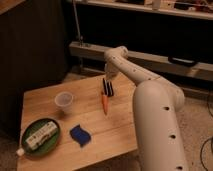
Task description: Push the eraser across the table
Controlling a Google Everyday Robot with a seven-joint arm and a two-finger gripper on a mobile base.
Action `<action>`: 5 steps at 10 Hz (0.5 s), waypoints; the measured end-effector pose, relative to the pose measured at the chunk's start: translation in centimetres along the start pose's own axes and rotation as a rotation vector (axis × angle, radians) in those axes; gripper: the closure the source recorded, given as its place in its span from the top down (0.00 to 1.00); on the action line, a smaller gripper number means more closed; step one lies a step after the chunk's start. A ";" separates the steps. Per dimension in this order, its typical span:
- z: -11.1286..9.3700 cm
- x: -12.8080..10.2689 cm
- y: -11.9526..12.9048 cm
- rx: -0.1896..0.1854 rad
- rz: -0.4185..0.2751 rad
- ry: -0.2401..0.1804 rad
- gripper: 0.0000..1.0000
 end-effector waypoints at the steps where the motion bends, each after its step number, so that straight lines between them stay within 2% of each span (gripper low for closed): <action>1: 0.0 -0.1 0.0 0.000 0.002 -0.001 0.00; 3: -1.0 -0.2 -0.2 0.019 0.003 -0.007 0.00; 4: -1.9 -0.5 -0.5 0.008 0.008 -0.010 0.00; 5: -3.2 -0.9 -0.8 -0.046 0.007 -0.020 0.00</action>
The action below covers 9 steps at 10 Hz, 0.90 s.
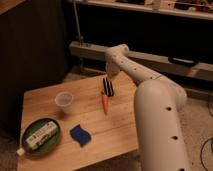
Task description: Push the eraser across the table
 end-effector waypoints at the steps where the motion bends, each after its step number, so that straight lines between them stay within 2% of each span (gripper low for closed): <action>1: -1.5 -0.7 -0.5 -0.085 0.003 -0.008 0.00; 3: -3.8 -1.5 -1.2 -0.216 0.008 -0.007 0.00; 4: -5.4 -2.3 -1.9 -0.312 0.020 -0.002 0.00; 5: -6.8 -3.4 -2.5 -0.386 0.036 -0.004 0.00; 6: -7.4 -4.0 -2.6 -0.419 0.047 -0.001 0.00; 7: -7.5 -4.3 -2.5 -0.417 0.057 0.005 0.00; 9: -5.6 -4.0 -2.0 -0.340 0.060 0.036 0.00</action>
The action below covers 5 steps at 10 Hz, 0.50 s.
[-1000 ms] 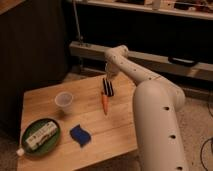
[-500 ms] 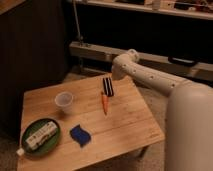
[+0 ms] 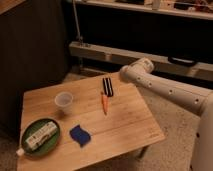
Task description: Push the eraser across the table
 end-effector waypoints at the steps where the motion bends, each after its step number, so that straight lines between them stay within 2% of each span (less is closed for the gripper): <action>1: 2.0 0.9 -0.2 0.022 -0.007 0.019 0.00; 2: 2.7 1.7 -0.1 0.028 -0.010 0.031 0.00; 5: 2.9 1.4 -0.2 0.028 -0.020 0.025 0.00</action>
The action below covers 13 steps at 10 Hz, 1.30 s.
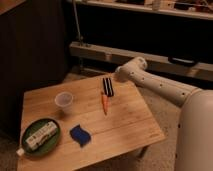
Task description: Push the eraser across the table
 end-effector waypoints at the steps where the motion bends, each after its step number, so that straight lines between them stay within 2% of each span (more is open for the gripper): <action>1: 1.0 0.1 0.0 0.013 -0.048 -0.015 0.00; 2: 2.2 0.5 -0.1 0.034 -0.096 -0.031 0.00; 3: 4.6 1.0 -0.5 0.093 -0.146 -0.074 0.00; 4: 5.6 1.1 -0.9 0.119 -0.135 -0.100 0.00; 5: 6.3 0.4 -1.5 0.141 -0.084 -0.139 0.00; 6: 6.6 -0.5 -1.9 0.155 0.029 -0.197 0.00; 7: 6.7 -0.3 -1.9 0.162 0.120 -0.230 0.00; 10: 5.1 -1.8 -1.2 0.163 0.471 -0.345 0.00; 11: 4.2 -2.6 -1.1 0.146 0.615 -0.366 0.00; 12: 3.5 -3.2 -1.0 0.132 0.709 -0.374 0.00; 13: 2.6 -3.9 -1.0 0.110 0.839 -0.359 0.00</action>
